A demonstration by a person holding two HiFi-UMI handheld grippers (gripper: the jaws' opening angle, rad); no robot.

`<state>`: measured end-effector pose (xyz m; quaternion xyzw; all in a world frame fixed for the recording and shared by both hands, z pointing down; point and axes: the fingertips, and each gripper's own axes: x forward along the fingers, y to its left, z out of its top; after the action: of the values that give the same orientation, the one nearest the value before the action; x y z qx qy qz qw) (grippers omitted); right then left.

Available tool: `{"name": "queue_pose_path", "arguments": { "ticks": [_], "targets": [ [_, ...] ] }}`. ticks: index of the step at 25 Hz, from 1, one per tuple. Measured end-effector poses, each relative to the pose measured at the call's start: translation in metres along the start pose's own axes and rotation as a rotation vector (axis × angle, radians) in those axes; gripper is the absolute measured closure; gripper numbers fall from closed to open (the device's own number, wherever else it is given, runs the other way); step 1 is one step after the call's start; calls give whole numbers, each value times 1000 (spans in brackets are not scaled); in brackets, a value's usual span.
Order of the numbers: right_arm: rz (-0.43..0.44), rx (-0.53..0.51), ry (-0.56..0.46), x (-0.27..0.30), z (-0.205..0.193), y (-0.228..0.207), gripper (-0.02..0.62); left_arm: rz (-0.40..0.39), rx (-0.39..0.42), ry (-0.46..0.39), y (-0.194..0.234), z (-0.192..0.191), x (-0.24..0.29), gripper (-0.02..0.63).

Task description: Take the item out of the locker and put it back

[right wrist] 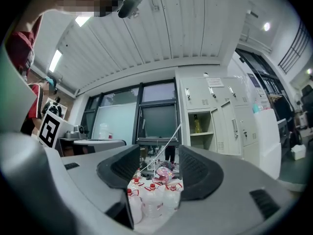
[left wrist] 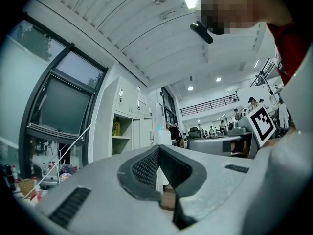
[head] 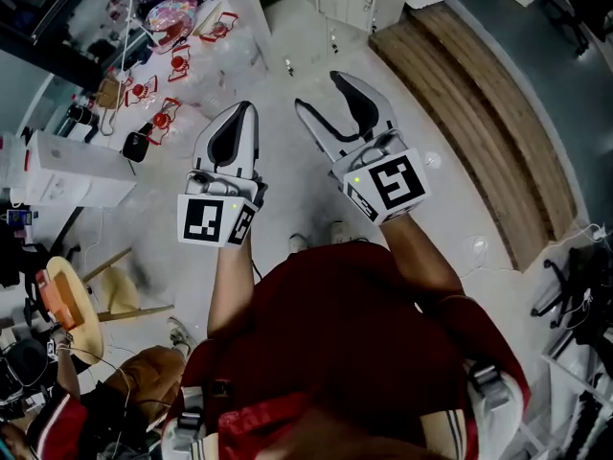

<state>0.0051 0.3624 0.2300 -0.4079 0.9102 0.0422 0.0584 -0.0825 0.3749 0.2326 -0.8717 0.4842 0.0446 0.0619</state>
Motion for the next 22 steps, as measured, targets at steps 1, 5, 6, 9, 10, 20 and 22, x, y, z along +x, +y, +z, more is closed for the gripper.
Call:
{"name": "queue_pose_path", "arguments": {
  "ticks": [1,5,6,9,10,20,22],
  "targets": [
    [2,0,-2,0,1,-3,367,4,2,1,-1,0,3,600],
    [16,-2,-9,2,3,-15,362,18,15,5,-5,-1,15,600],
    [18,-3,-11,2,4,-18,362,21,17,5,-6,-1,18,600],
    [24,-7,-18,2,6,-27,362,30,25,4,-9,-1,26,600],
    [25,-8,-19,1,7,-31,363,32,26,5,-11,-1,29,600],
    [23,19,-10,17,3,-70,364,58,14,13,0,-7,61,600],
    [20,21,-12,25,2,-80,362,59,14,14,7,-10,69,600]
  ]
}}
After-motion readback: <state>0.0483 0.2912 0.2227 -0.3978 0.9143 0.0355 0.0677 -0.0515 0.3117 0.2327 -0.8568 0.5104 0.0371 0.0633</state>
